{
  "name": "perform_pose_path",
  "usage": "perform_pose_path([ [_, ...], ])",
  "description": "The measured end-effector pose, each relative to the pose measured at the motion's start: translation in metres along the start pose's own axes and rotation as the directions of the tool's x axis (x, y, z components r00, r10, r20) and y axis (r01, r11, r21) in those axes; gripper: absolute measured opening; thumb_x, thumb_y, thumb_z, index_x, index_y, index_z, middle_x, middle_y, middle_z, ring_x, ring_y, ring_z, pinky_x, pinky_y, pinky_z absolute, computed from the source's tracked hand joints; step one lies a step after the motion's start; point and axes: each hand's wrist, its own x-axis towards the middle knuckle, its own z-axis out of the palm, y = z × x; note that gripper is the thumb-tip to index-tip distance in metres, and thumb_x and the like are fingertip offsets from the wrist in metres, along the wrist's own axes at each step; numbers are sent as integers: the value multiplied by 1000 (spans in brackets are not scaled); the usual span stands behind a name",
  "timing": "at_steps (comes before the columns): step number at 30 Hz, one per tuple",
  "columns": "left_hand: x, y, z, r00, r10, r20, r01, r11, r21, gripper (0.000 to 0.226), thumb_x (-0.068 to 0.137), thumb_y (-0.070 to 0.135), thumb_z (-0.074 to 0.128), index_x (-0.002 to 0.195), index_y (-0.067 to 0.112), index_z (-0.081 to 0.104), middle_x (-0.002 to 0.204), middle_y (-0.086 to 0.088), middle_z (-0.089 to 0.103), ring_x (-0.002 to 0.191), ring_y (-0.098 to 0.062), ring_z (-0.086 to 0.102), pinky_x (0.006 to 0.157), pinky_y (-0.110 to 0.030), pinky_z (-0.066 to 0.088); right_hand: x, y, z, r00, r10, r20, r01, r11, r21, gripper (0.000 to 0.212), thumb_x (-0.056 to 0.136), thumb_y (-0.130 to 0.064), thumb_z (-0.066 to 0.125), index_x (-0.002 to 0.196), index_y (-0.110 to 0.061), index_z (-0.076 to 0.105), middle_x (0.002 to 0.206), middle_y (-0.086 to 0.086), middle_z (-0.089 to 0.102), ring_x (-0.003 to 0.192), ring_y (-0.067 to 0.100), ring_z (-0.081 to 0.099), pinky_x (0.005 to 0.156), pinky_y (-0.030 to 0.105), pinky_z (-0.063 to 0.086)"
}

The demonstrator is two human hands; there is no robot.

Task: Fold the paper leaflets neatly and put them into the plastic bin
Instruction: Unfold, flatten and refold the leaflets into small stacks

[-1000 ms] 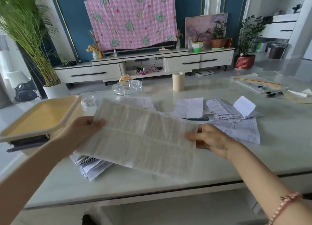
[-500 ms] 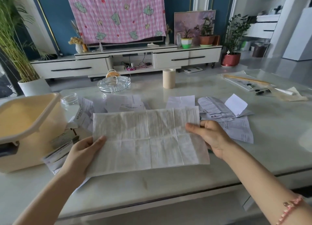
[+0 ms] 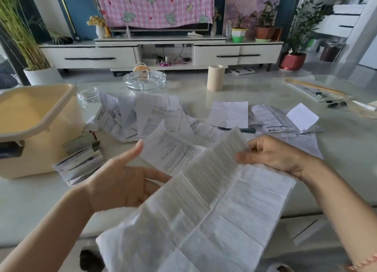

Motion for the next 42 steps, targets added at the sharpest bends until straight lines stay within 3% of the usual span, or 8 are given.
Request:
perform_pose_path([
  [6, 15, -14, 38, 999, 4, -36, 10, 928, 373, 13, 84, 20, 65, 82, 22, 78, 90, -1, 74, 82, -12, 70, 69, -21, 55, 5, -1, 22, 997, -12, 71, 13, 1000, -13, 32, 71, -28, 69, 93, -4, 70, 91, 8, 74, 80, 18, 71, 71, 24, 57],
  [13, 4, -27, 31, 946, 217, -242, -165, 962, 217, 38, 59, 33, 83, 86, 7, 75, 89, -12, 73, 76, -22, 72, 60, -27, 56, -5, 0, 20, 999, -25, 29, 0, 747, 665, 89, 66, -68, 58, 131, -7, 52, 113, 12, 66, 97, 23, 66, 75, 34, 57],
  [17, 4, -28, 46, 882, 292, -369, -259, 956, 137, 23, 73, 19, 61, 88, 3, 70, 88, -13, 73, 73, -21, 72, 57, -25, 56, -24, -2, 56, 974, -57, 220, -51, 889, 455, 70, 68, -53, 70, 124, -15, 58, 122, 4, 65, 113, 20, 61, 95, 35, 50],
  [22, 4, -30, 48, 851, 317, -420, -296, 948, 115, 30, 75, 26, 59, 91, 3, 69, 89, -12, 73, 75, -21, 72, 58, -25, 57, -25, -1, 79, 1000, -18, 16, 9, 906, 422, 23, 86, -15, 58, 108, -13, 66, 103, -3, 72, 96, 9, 68, 80, 17, 54],
  [28, 2, -28, 48, 857, 298, -419, -320, 947, 20, 29, 77, 21, 58, 96, 2, 67, 92, -14, 72, 77, -23, 71, 60, -27, 57, -26, -7, 79, 998, -20, 55, -8, 878, 478, 24, 91, -4, 51, 110, -5, 64, 105, 6, 72, 97, 16, 68, 73, 18, 55],
  [33, 5, -25, 47, 820, 252, -514, -347, 933, -95, 17, 76, 10, 52, 83, 3, 66, 76, -12, 69, 61, -21, 67, 58, -27, 55, -28, -8, 82, 998, -69, 14, 56, 899, 434, 37, 86, 10, 50, 75, -16, 75, 87, 3, 74, 82, 15, 70, 72, 23, 57],
  [37, 6, -26, 40, 880, 183, -438, -324, 906, -273, 47, 74, 38, 48, 94, 3, 72, 97, -13, 67, 77, -23, 64, 72, -30, 48, -28, -10, 79, 983, -182, -25, 182, 948, 261, 60, 73, 30, 36, 52, -14, 72, 84, 4, 74, 80, 16, 69, 71, 23, 54],
  [42, 7, -32, 45, 919, 139, -370, -159, 987, -25, 46, 76, 43, 56, 99, 6, 71, 92, -11, 72, 74, -20, 68, 65, -30, 57, -28, -9, 75, 959, -272, -75, 281, 943, 178, 56, 77, 29, 41, 58, -12, 74, 89, -5, 74, 85, 8, 69, 69, 15, 51],
])
